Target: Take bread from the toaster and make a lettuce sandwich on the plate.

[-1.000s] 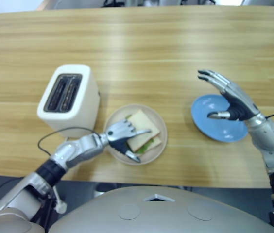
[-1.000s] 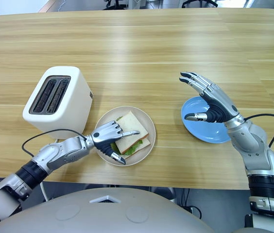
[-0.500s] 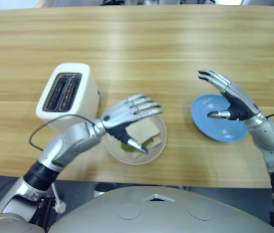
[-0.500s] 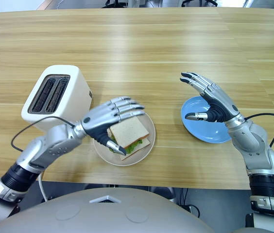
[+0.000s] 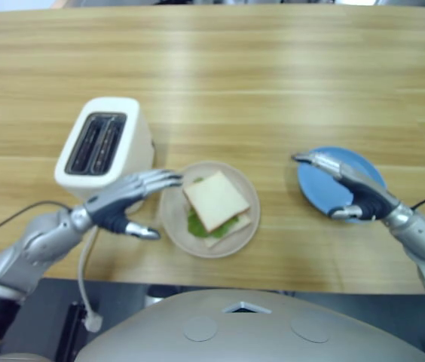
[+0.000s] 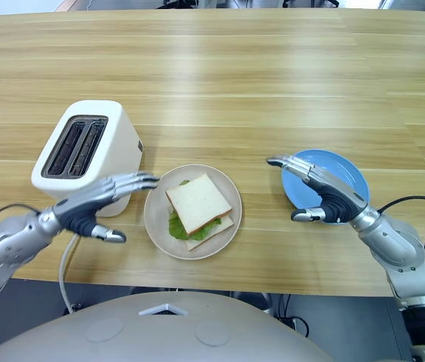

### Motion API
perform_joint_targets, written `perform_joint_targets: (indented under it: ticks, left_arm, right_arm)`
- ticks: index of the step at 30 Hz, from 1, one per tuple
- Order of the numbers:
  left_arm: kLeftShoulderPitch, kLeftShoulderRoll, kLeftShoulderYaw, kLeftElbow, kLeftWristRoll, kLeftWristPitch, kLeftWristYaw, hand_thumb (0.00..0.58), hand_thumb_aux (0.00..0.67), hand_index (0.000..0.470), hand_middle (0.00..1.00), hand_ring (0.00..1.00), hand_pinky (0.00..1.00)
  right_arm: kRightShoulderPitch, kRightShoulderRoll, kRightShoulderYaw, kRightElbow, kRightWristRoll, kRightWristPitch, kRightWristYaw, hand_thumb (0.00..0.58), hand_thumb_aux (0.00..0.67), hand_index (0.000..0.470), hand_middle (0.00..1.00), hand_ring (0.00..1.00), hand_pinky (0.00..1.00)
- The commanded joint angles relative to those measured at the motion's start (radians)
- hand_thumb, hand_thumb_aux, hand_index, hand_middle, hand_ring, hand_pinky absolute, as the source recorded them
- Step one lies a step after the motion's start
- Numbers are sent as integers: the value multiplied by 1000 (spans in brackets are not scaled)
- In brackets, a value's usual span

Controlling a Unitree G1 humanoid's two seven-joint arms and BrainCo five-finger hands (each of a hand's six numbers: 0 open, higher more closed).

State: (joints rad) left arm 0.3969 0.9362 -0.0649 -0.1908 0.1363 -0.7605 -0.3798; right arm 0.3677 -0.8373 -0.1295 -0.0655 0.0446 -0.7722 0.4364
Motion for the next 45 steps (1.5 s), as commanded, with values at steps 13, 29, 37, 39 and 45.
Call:
perform_joint_targets:
  ticks: [13,29,37,39,45]
  left_arm:
    - [-49,-69,-75,237,190,-142,-103,580,670,460,1000,1000,1000]
    - [-286,-175,-220,524,669,-212,242,580,670,460,1000,1000,1000]
    - [-396,-260,-294,603,716,-206,366,580,670,460,1000,1000,1000]
    - [-429,-293,-310,615,725,-197,396,580,670,460,1000,1000,1000]
    - [-532,-354,-346,710,763,-162,514,580,670,460,1000,1000,1000]
  right_arm:
    - [-33,46,234,55,-150,72,211,580,670,460,1000,1000,1000]
    - [-155,179,419,296,-343,-22,134,580,670,460,1000,1000,1000]
    - [-195,229,429,342,-373,-28,65,580,670,460,1000,1000,1000]
    - [-225,253,422,366,-394,-22,29,580,670,460,1000,1000,1000]
    - [-331,320,412,492,-447,-12,-85,580,670,460,1000,1000,1000]
